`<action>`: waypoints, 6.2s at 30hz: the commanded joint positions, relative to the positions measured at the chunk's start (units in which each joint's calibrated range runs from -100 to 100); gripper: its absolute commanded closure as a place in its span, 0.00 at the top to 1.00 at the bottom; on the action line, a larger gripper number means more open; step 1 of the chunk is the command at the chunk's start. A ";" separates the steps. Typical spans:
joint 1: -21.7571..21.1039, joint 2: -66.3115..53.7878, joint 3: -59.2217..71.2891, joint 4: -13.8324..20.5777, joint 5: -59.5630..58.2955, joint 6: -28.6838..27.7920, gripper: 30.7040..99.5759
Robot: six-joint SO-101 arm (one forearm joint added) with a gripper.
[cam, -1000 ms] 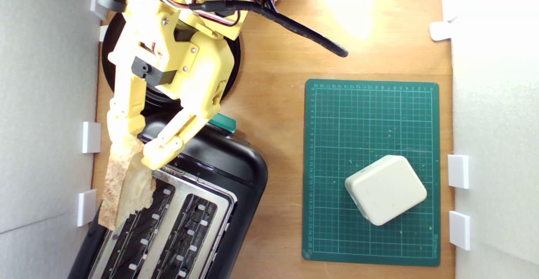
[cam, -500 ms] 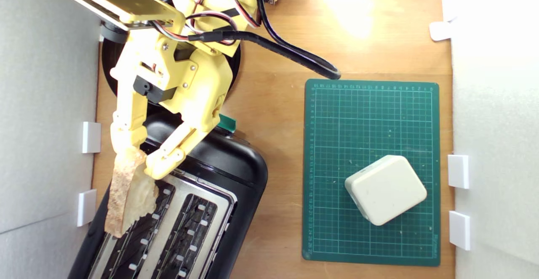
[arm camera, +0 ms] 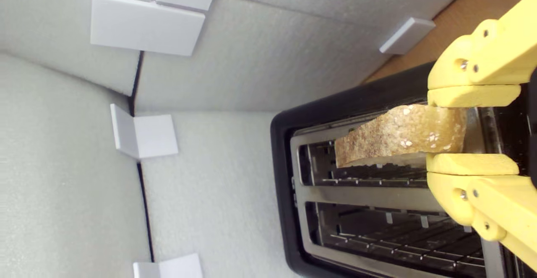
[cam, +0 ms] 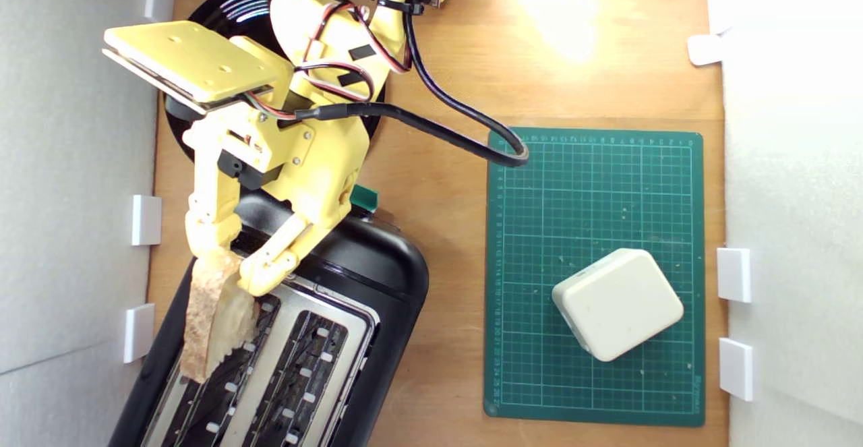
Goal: Pick bread and place in toaster
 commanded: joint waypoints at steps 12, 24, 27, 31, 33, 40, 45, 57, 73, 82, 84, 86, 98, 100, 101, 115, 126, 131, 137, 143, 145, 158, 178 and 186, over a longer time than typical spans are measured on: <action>-1.07 4.41 -3.55 -0.55 -5.37 0.31 0.36; -1.07 7.41 -3.55 -0.64 -8.10 0.31 0.37; -1.07 7.49 -3.55 -1.81 -8.10 0.46 0.37; -1.07 7.49 -3.55 -1.90 -8.10 0.52 0.47; -1.07 7.49 -3.55 -2.27 -8.10 0.52 0.56; -1.07 6.91 -3.55 -2.27 -8.10 1.93 0.66; -1.07 5.74 -3.64 -2.09 -8.19 2.61 0.66; -0.10 -5.41 -3.37 -2.27 -11.69 6.48 0.65; -8.00 -17.88 -2.10 -1.54 -11.18 -7.28 0.65; -13.23 -20.55 -1.83 -1.54 -10.75 -15.86 0.65; -14.68 -20.96 -1.83 -1.54 -10.32 -17.64 0.65; -15.97 -21.46 -1.83 -1.54 -8.19 -18.68 0.65; -25.96 -26.20 -1.83 -1.54 2.99 -25.17 0.65; -27.41 -27.20 -1.83 -1.54 5.21 -25.80 0.65; -27.98 -27.70 -1.83 -1.54 6.23 -26.06 0.65; -34.75 -32.11 -0.74 -1.54 22.02 -26.95 0.62; -36.12 -40.10 14.88 -2.27 23.72 -26.79 0.48; -37.65 -45.26 24.05 -2.36 23.64 -26.74 0.48; -39.18 -51.33 34.76 -2.36 23.21 -26.53 0.48; -39.82 -56.32 44.38 -2.36 20.74 -26.48 0.37; -39.82 -58.23 48.56 -2.36 19.54 -26.43 0.34; -39.82 -70.46 73.89 -2.54 11.01 -26.43 0.31; -39.66 -94.01 104.94 -4.35 10.33 -23.03 0.12; -39.74 -94.17 108.57 -4.44 10.33 -23.03 0.08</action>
